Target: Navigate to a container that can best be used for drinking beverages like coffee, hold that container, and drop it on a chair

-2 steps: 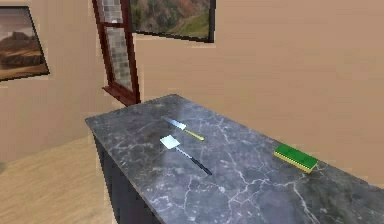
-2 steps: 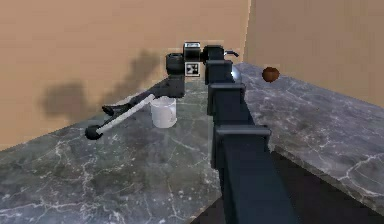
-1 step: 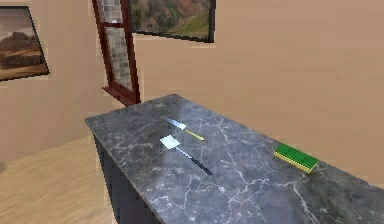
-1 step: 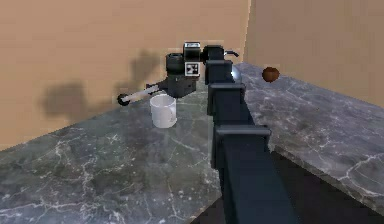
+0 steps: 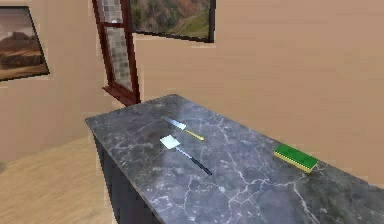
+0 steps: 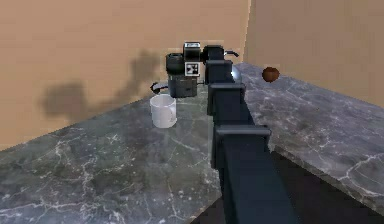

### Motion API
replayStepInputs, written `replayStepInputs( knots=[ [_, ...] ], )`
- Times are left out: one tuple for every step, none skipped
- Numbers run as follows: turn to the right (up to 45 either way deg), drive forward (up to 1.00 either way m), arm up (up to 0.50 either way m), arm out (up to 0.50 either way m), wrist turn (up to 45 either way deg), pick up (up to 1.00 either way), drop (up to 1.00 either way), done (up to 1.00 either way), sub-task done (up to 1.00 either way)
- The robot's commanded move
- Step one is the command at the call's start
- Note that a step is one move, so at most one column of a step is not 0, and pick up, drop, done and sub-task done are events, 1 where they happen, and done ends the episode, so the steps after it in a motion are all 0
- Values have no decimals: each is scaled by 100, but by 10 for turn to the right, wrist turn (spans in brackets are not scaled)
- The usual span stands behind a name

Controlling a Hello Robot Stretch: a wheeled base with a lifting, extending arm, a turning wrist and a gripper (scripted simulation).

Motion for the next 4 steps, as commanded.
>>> replayStepInputs(
  knots=[
    [0, 0, -12, 0, 0, 0, 0, 0, 0],
    [0, 0, 0, 0, 0, 100, 0, 0, 0],
    [0, 0, 10, 0, 0, 0, 0, 0, 0],
    [0, 0, 2, 0, 0, 0, 0, 0, 0]
  ],
)
